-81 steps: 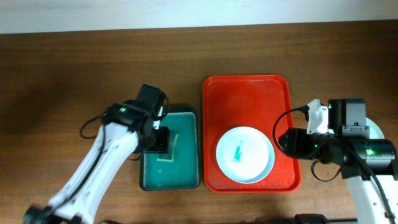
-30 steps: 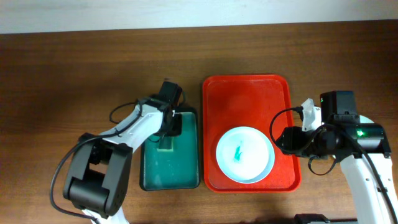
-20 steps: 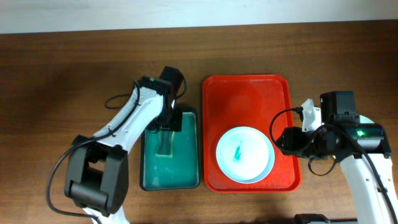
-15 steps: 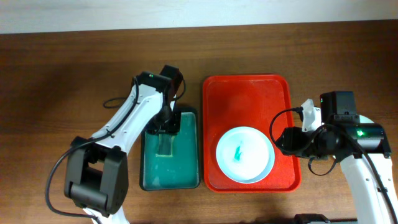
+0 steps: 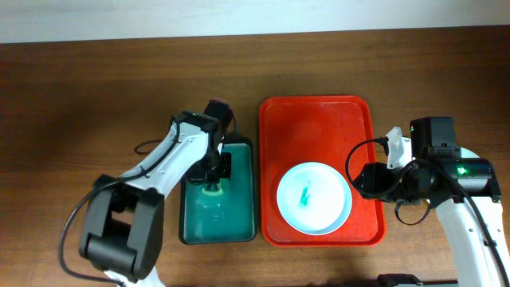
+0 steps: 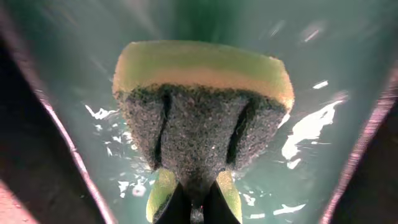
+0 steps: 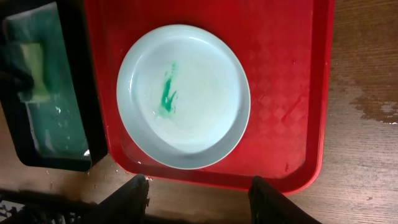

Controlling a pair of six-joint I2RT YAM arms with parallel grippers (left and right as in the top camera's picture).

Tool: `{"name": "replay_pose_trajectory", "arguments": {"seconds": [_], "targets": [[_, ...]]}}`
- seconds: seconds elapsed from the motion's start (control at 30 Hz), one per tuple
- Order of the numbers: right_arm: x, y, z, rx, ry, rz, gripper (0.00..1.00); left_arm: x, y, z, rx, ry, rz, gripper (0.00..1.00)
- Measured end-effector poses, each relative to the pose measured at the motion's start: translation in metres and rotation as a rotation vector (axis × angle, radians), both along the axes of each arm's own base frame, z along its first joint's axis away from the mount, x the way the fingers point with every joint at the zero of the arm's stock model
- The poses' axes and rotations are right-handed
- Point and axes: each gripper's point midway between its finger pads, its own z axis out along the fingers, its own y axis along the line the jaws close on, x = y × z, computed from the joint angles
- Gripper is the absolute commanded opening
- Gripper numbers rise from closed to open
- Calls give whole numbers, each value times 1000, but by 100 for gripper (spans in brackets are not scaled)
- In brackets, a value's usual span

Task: Clean dirty plates on tray and stack at the side
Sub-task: 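Scrub the third plate with the sponge while the right gripper holds it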

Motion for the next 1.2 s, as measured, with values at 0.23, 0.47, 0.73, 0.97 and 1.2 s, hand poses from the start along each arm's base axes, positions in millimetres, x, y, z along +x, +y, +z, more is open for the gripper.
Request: {"name": "replay_pose_trajectory", "arguments": {"seconds": [0.23, 0.47, 0.73, 0.97, 1.2], "targets": [[-1, 0, 0, -2, 3, -1, 54, 1, 4, -25, -11, -86, -1, 0], [-8, -21, -33, -87, 168, -171, 54, -7, 7, 9, 11, -34, -2, 0], [2, -14, -127, -56, 262, -123, 50, 6, -69, 82, -136, -217, -173, 0], [4, -6, -173, -12, 354, -90, 4, -41, -211, 41, -397, -162, -448, 0], [8, 2, -173, 41, 308, -81, 4, -51, -227, -21, -341, -83, -462, 0]]}}
